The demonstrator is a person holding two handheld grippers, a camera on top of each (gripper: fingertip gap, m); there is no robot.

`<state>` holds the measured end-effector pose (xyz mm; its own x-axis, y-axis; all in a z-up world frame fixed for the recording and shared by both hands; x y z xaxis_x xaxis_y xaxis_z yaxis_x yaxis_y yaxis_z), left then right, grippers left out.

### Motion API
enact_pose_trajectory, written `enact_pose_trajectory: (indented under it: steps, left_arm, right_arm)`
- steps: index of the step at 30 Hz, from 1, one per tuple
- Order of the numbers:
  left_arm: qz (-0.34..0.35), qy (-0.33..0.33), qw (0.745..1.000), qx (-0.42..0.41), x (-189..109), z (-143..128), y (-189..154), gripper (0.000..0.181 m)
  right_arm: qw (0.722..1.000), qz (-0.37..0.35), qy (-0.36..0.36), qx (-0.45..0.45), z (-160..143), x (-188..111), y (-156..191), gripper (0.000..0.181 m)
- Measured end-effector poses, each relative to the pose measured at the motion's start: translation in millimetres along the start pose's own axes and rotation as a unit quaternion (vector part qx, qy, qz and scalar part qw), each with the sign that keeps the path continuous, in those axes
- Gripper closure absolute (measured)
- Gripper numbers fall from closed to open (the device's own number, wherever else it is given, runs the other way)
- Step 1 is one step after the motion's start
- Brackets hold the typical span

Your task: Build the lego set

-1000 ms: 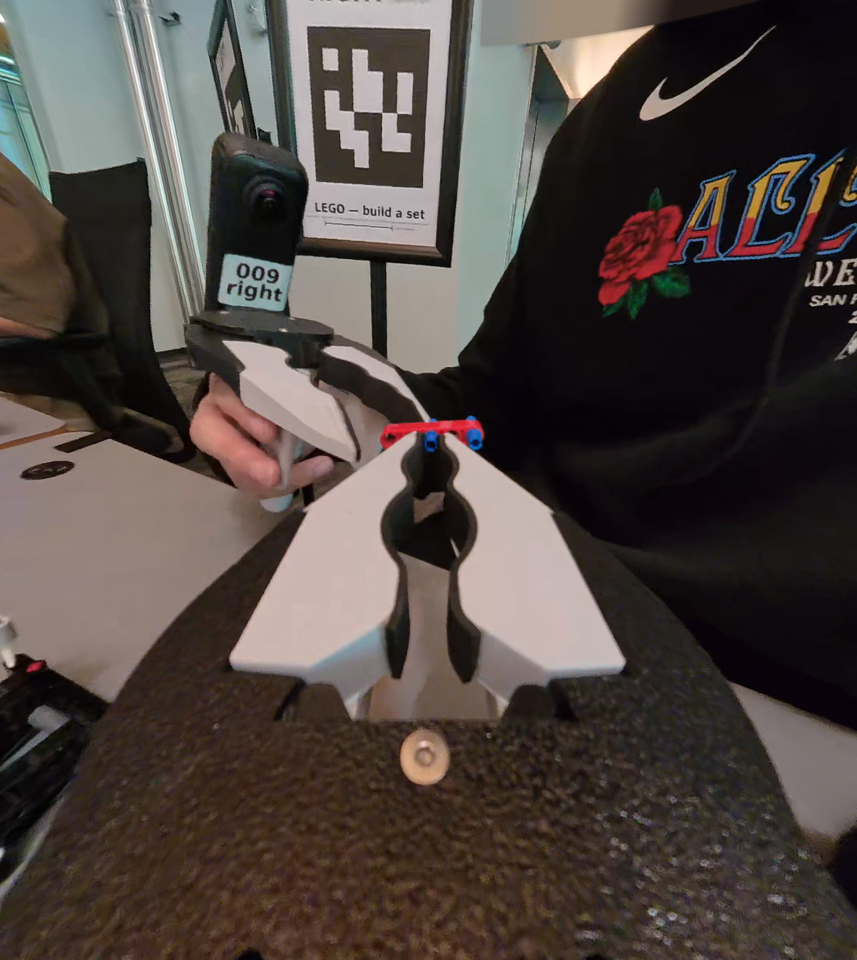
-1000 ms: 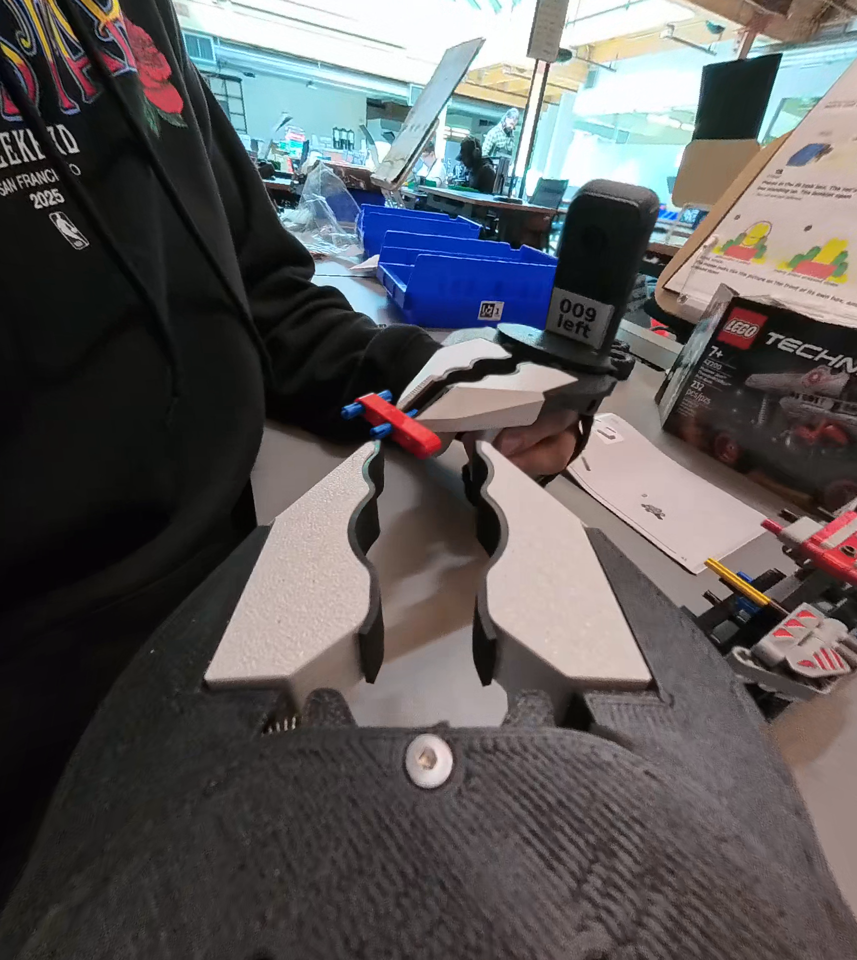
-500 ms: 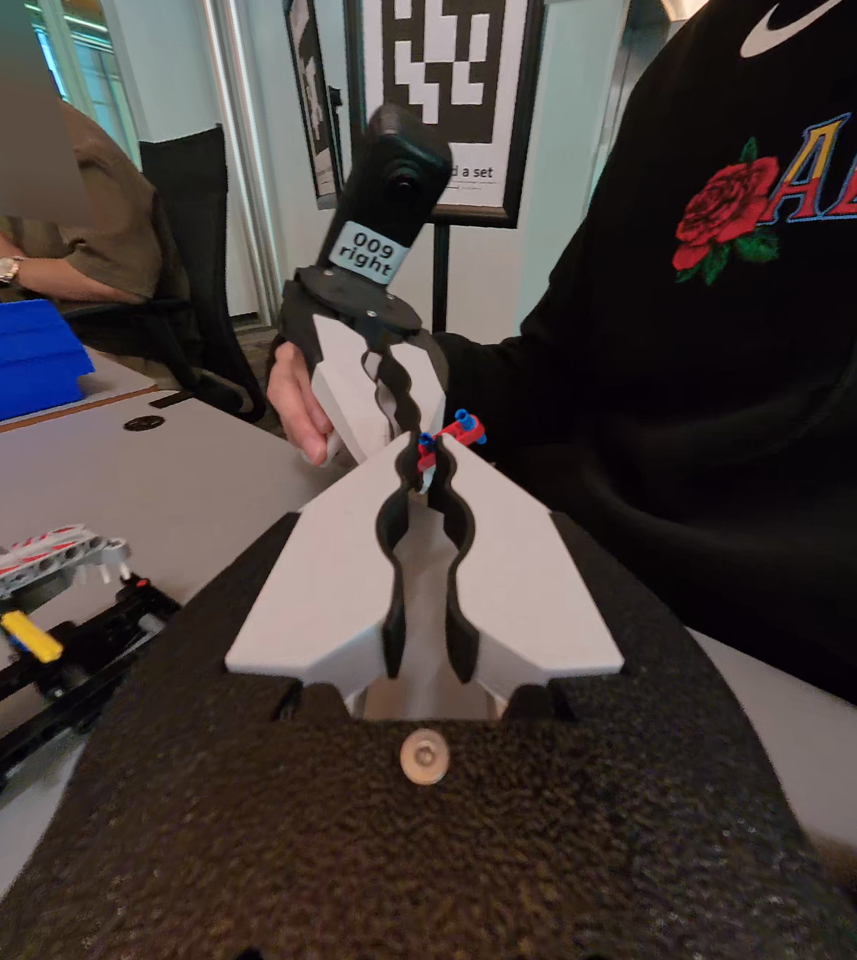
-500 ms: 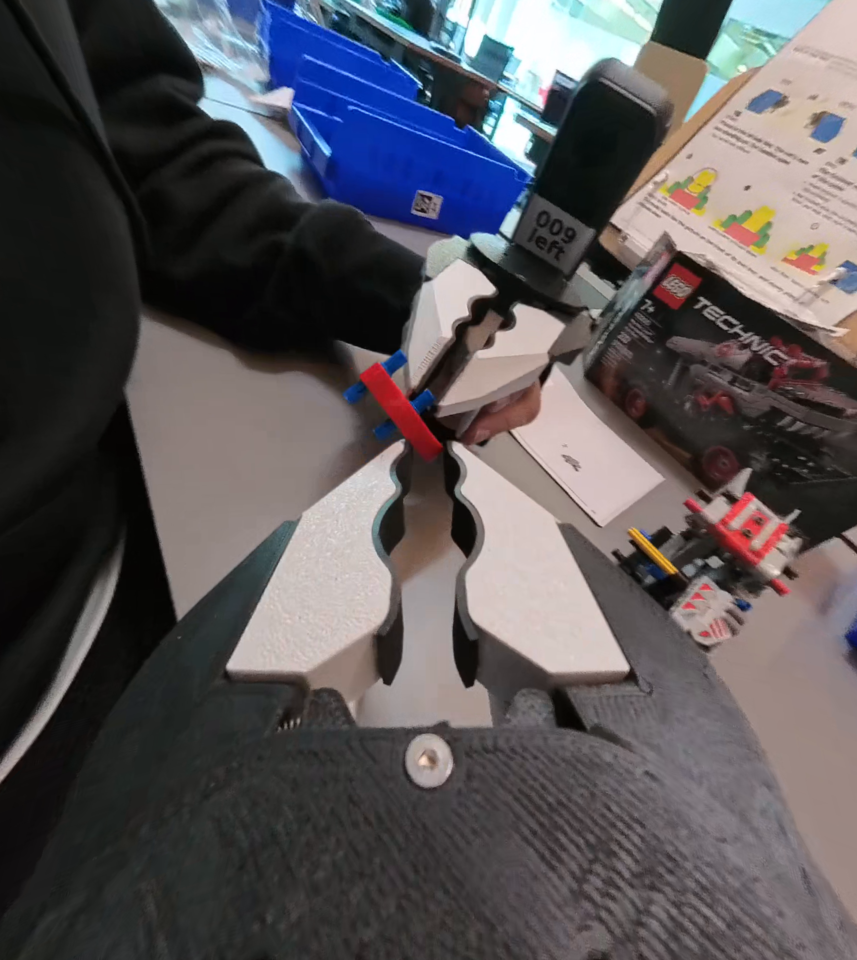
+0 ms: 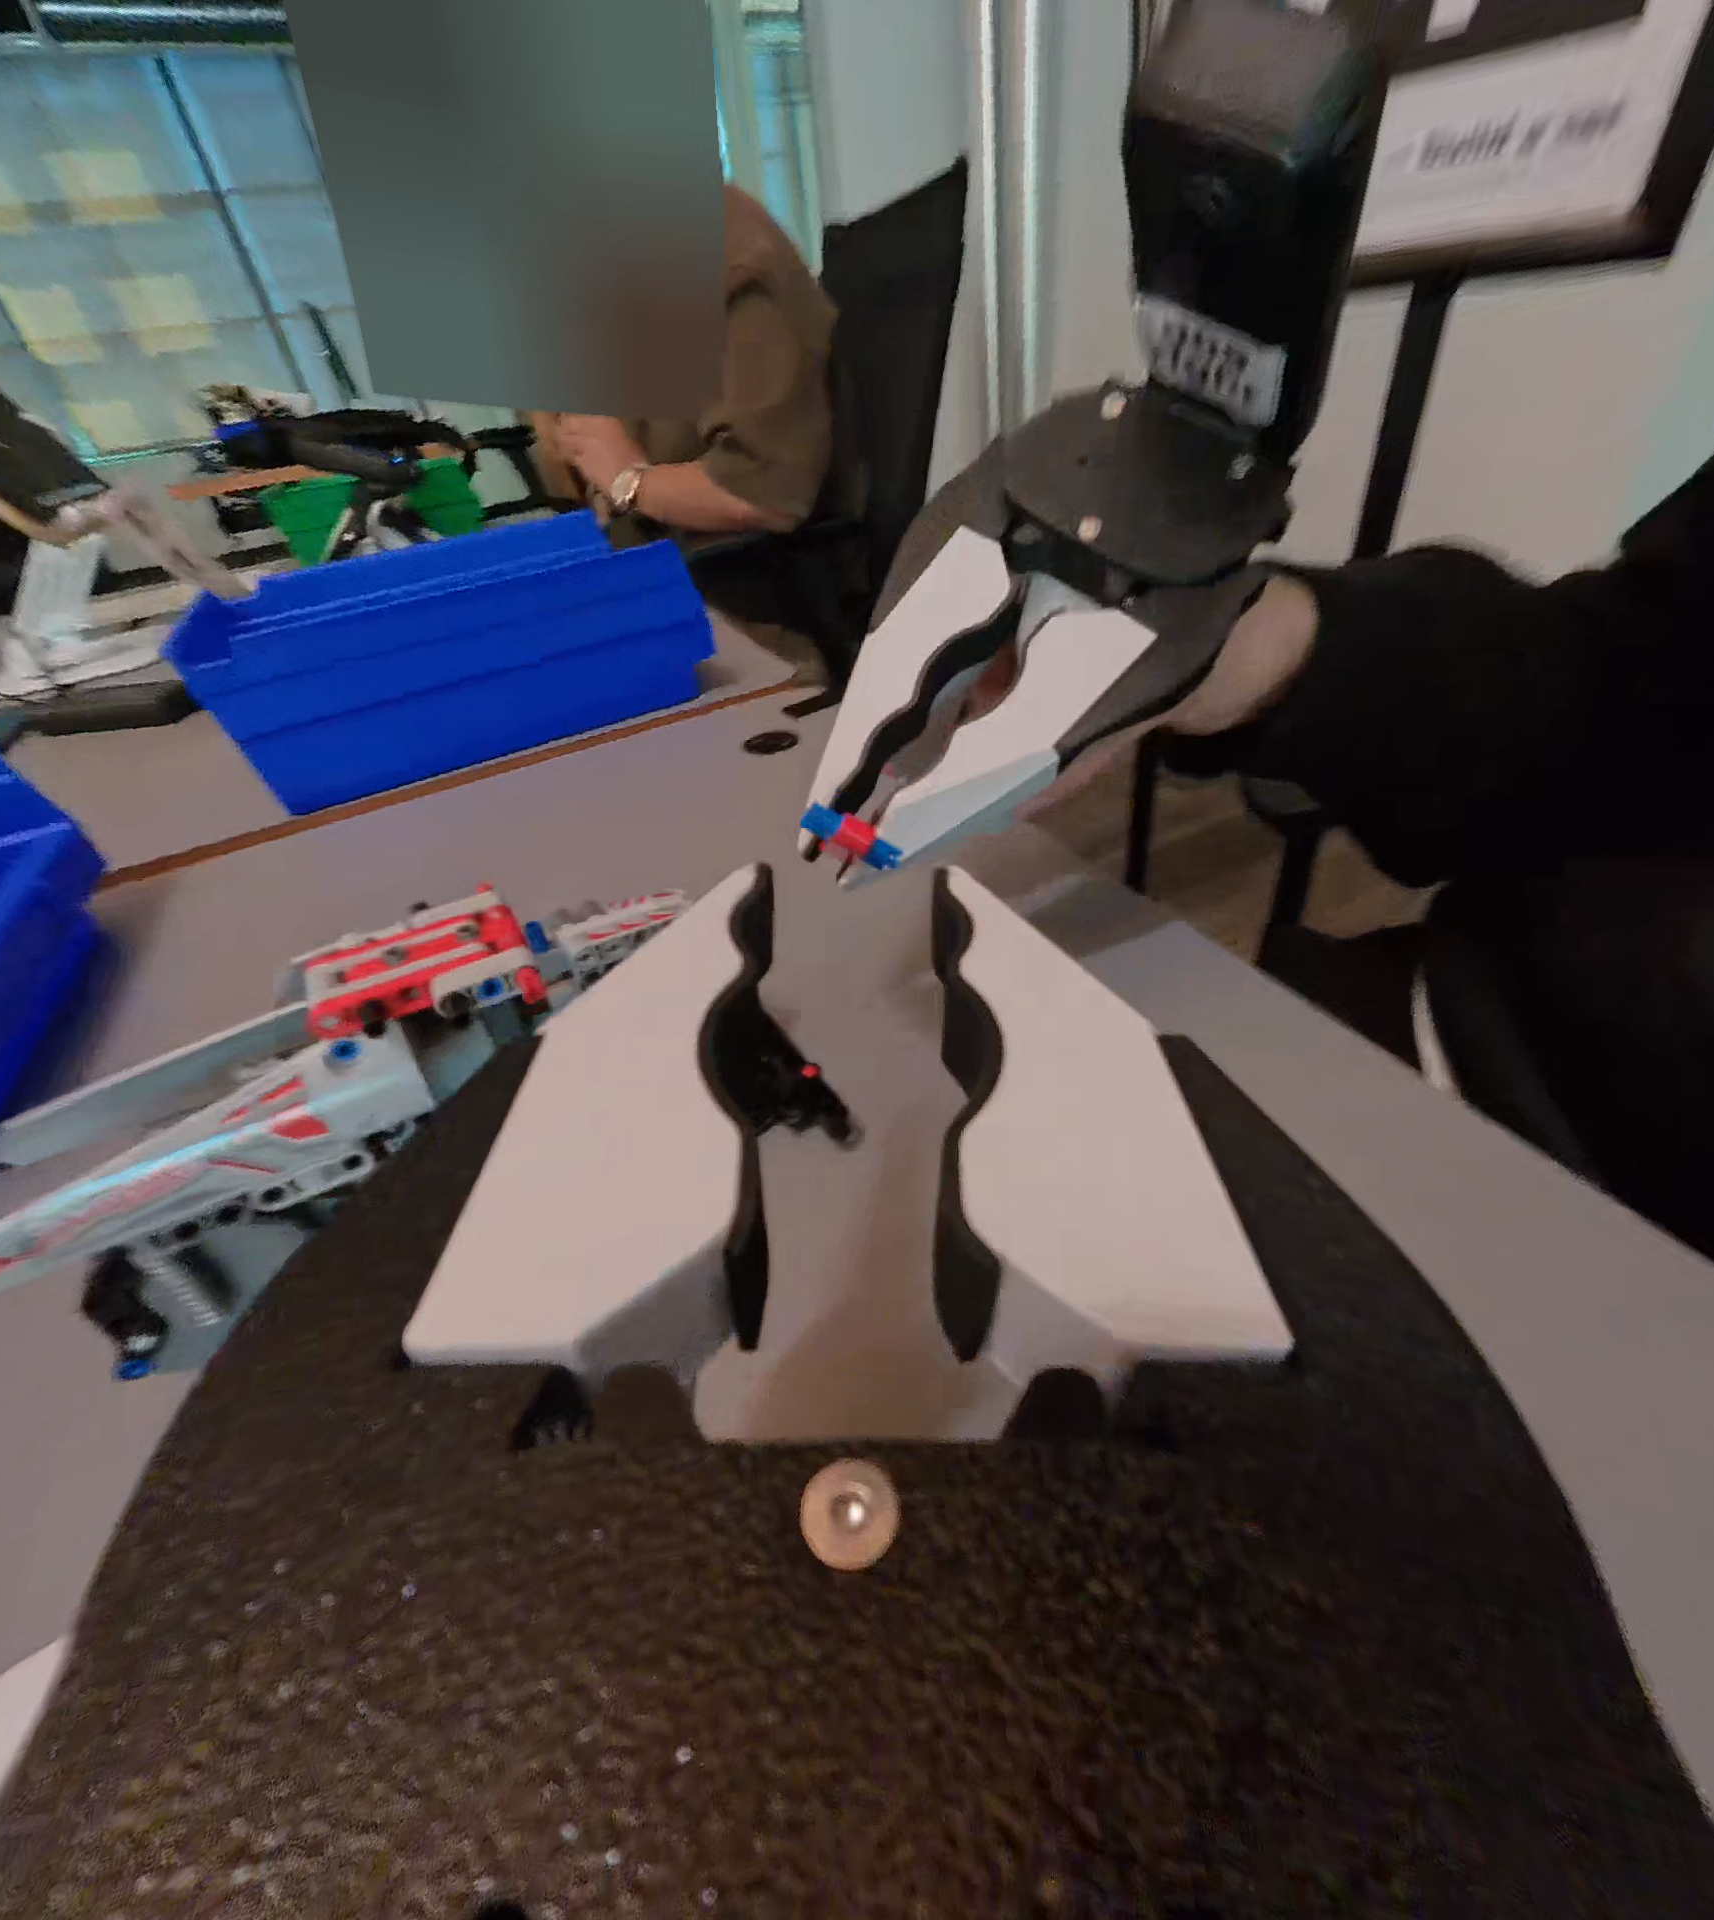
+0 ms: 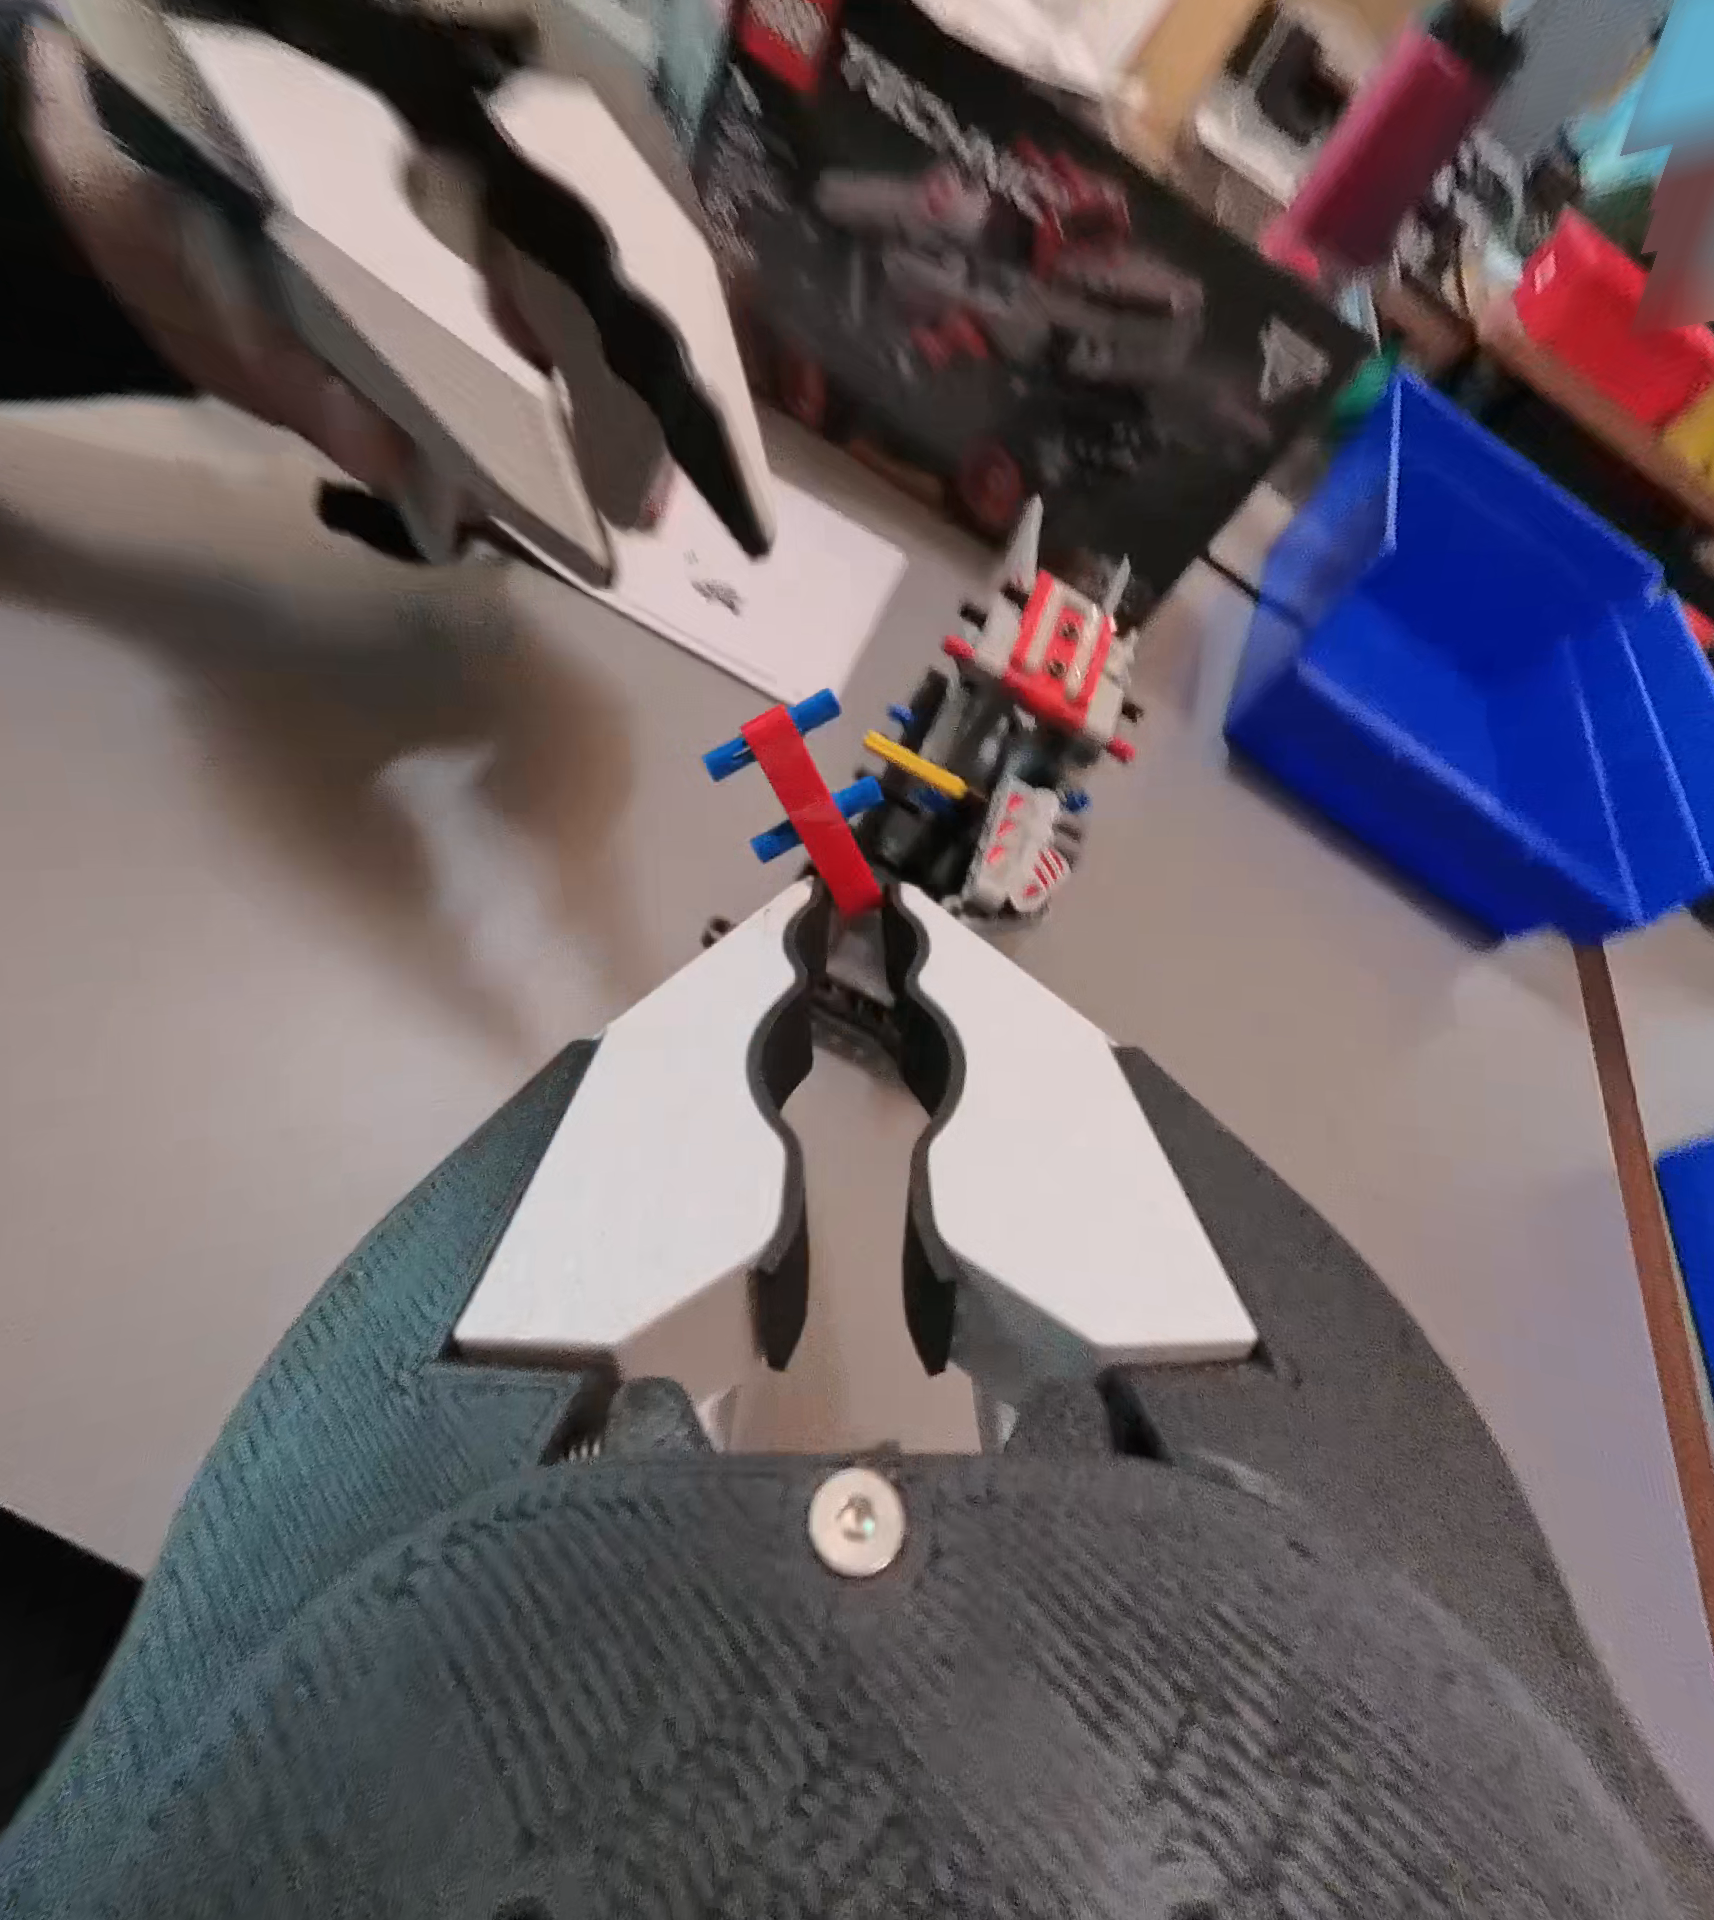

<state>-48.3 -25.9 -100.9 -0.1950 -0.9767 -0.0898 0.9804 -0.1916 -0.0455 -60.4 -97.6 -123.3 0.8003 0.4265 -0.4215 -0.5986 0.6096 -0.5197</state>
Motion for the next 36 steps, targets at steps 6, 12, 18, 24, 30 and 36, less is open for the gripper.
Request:
enact_pose_trajectory:
  steps: [6, 12, 18, 24, 30, 36]
  left_arm:
    - [0.116, 0.091, 0.977, 0.151, 23.0, -5.1, 1.2, 0.151]
    - [0.165, 0.133, 0.949, 0.234, 31.9, -12.1, -1.3, 0.155]
    - [0.223, 0.122, 0.935, 0.247, 29.6, -12.3, 1.8, 0.168]
    - [0.267, 0.097, 0.936, 0.207, 20.0, -14.6, 7.5, 0.17]
    - [0.25, 0.053, 0.961, 0.103, 9.9, -15.2, 16.7, 0.176]
    - [0.248, 0.042, 0.966, 0.057, 7.2, -22.2, 22.3, 0.178]
  right_arm:
    - [0.995, -0.005, 0.088, 0.048, -13.9, 4.8, 2.1, 0.173]
    - [0.992, -0.006, 0.092, 0.082, -12.0, 3.9, 2.9, 0.173]
    - [0.993, -0.008, 0.088, 0.079, -6.4, 7.3, 6.0, 0.173]
    - [0.996, -0.018, 0.048, 0.075, 1.5, 11.3, 5.9, 0.174]
    - [0.996, -0.001, -0.034, 0.088, 13.2, 14.0, 11.2, 0.175]
    - [0.991, 0.0, -0.105, 0.078, 22.3, 15.1, 12.0, 0.173]
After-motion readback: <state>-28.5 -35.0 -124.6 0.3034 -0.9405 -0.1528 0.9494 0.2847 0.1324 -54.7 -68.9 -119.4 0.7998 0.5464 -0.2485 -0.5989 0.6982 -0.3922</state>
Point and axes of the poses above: each gripper's, where its closed fingertips meet, x out along the fingers, z out of its top, y = z × x across the jaws, the point moved 2 cm from there along -x, back along the fingers, and after that the axes turned 10 degrees about -x, right-handed, at the moved point
